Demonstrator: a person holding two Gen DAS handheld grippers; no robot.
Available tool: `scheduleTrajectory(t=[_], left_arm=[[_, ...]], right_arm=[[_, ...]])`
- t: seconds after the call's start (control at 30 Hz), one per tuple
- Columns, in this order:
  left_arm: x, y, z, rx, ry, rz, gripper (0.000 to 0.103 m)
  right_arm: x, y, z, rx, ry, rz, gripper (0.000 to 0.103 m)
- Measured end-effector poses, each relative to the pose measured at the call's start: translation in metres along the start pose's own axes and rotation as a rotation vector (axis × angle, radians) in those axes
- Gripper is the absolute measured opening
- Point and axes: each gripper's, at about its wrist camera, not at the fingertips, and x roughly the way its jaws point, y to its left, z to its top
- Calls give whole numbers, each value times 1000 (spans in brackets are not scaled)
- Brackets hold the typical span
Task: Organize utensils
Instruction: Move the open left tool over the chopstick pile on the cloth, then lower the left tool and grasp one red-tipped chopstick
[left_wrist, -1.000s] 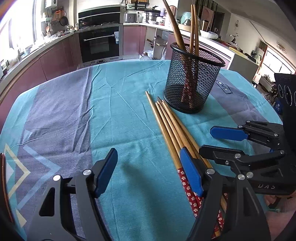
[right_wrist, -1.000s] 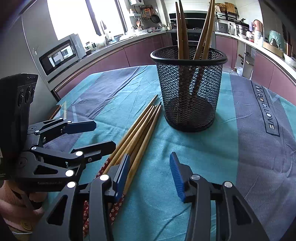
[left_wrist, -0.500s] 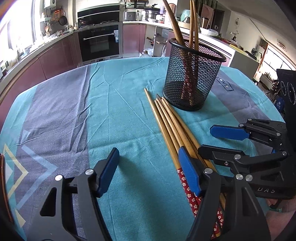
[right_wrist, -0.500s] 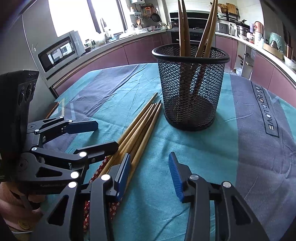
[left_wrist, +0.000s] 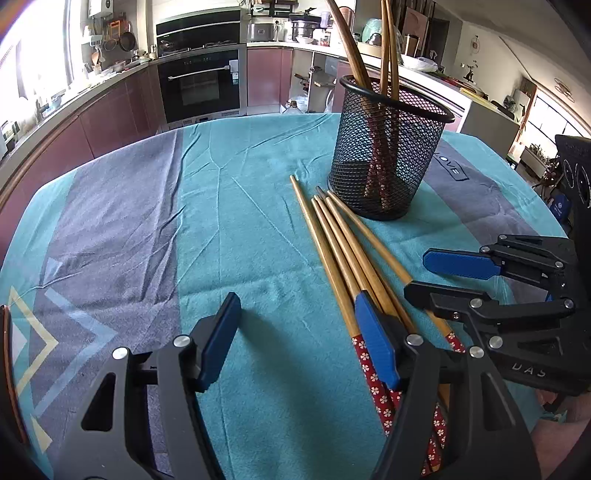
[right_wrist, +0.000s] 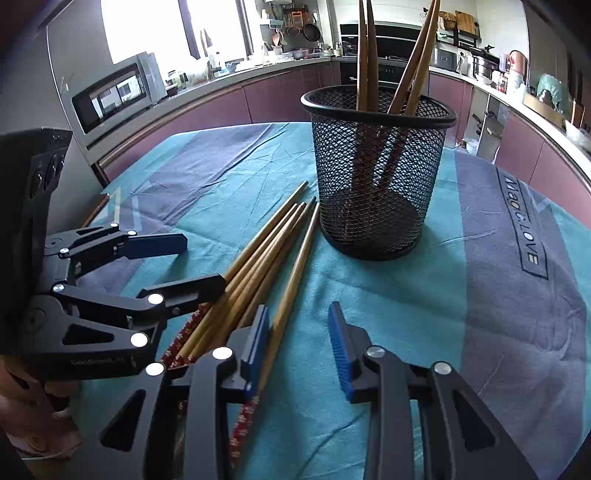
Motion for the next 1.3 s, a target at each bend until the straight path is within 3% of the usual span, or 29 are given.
scheduleTrajectory(t=[0.1,0.53,0.73,1.03,1.3], left_arm=[[1,-1,-1,12,6,31,54],[4,-2,4,2,3,48,50],[10,-3,14,-5,5,37,43],[23,-8,28,-3,6,28,33],[28,-9,34,-34,7,10,9]], right_arm=[[0,-2,0,3,0,2,30],[3,2,2,-5,-2,-12,29],[5,3,5,-8,-2,-20,28],[12,2,13,-6,0,-31,19],[13,-3,14,24,-3,-14,7]])
